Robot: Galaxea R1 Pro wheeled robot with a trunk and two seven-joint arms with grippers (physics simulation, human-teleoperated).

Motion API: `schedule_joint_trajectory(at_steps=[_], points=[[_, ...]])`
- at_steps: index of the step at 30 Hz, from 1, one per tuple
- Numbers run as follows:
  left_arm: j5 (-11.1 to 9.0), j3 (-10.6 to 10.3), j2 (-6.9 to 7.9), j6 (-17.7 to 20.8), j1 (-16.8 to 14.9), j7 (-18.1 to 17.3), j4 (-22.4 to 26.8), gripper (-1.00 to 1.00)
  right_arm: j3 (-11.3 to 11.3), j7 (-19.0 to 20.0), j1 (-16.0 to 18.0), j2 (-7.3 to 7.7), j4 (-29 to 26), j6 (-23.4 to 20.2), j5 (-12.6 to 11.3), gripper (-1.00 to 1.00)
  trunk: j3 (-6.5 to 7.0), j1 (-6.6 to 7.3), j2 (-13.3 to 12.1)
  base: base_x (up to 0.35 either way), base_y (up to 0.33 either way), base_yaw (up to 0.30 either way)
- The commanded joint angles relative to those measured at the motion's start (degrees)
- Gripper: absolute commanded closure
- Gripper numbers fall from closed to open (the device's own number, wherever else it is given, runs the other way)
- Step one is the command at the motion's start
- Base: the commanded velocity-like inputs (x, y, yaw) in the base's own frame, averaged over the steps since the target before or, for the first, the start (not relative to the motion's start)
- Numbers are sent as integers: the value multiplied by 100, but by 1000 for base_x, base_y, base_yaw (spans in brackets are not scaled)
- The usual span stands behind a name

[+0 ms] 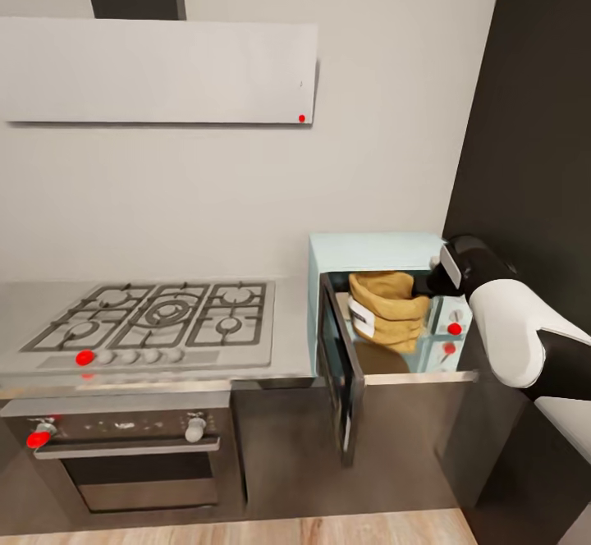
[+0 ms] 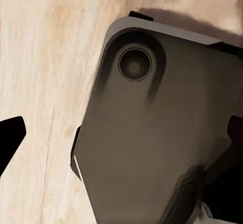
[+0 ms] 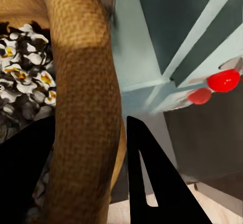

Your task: In the kitchen, take the popcorn bag from the countertop, put it into the microwave, and heat it until the popcorn is cooked so the cooked popcorn ends up inside the bag.

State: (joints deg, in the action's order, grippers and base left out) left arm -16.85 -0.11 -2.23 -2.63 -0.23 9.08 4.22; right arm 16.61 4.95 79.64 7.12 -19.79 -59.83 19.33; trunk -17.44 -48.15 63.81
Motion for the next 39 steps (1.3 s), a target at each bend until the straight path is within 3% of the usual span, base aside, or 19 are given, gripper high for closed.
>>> schedule_joint_trajectory(at_steps=[1,17,28,29,39], points=[[-29,-4,-2,-18,-3,15,0,-100,17,59,-1,-6,54,-17,168,100,-9,-3,2,235,0,0],[-29,-2,-3,-18,-3,15,0,-100,35,54,-1,0,277,-17,154,100,-9,-3,2,218,0,0],[-29,3,-5,-18,-3,24,0,-100,20,55,-1,0,298,-17,159,100,-9,-3,2,16,0,0],[-29,3,-4,-18,-3,23,0,-100,23,52,-1,0,300,-17,159,-100,-9,-3,2,0,0,0],[-29,5,-6,-22,-3,20,3,-100,22,91,1,8,207,-17,176,-100,-9,-3,2,-9,0,0]])
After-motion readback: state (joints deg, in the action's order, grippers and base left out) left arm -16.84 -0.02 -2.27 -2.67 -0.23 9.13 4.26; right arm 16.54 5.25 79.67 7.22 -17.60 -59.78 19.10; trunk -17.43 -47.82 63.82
